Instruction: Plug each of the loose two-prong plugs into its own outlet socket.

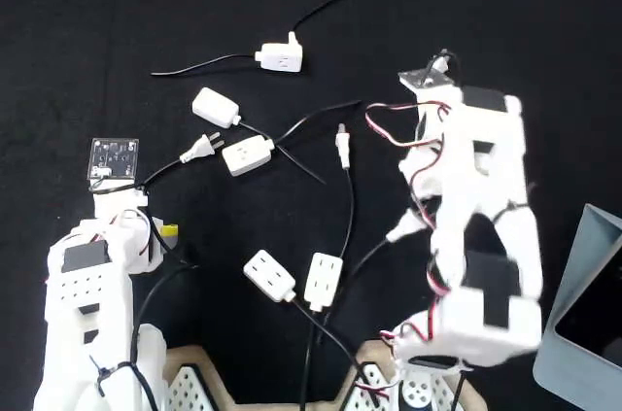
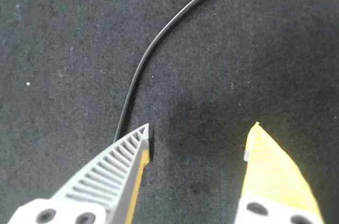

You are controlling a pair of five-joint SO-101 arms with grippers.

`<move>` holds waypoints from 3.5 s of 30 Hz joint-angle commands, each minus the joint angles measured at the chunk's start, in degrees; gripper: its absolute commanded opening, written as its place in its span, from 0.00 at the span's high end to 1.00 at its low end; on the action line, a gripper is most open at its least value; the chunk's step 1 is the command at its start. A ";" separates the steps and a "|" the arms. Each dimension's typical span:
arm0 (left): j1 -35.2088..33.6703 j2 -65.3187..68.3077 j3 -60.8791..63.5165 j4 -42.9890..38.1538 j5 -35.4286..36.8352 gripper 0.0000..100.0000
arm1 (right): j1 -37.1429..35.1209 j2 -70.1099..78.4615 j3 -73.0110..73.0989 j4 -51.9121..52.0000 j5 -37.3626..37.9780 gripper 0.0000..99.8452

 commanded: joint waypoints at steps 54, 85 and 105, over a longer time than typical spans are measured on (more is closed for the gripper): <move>-0.31 -0.97 -0.57 -0.88 0.09 0.71 | -6.77 -11.82 36.79 -27.16 46.77 0.87; -0.31 -0.97 -0.57 -0.88 0.09 0.71 | 2.81 -25.71 22.11 -22.33 -5.10 0.99; -0.31 -0.97 -0.48 -0.88 0.09 0.71 | -9.23 -0.84 15.87 -23.91 -13.98 0.91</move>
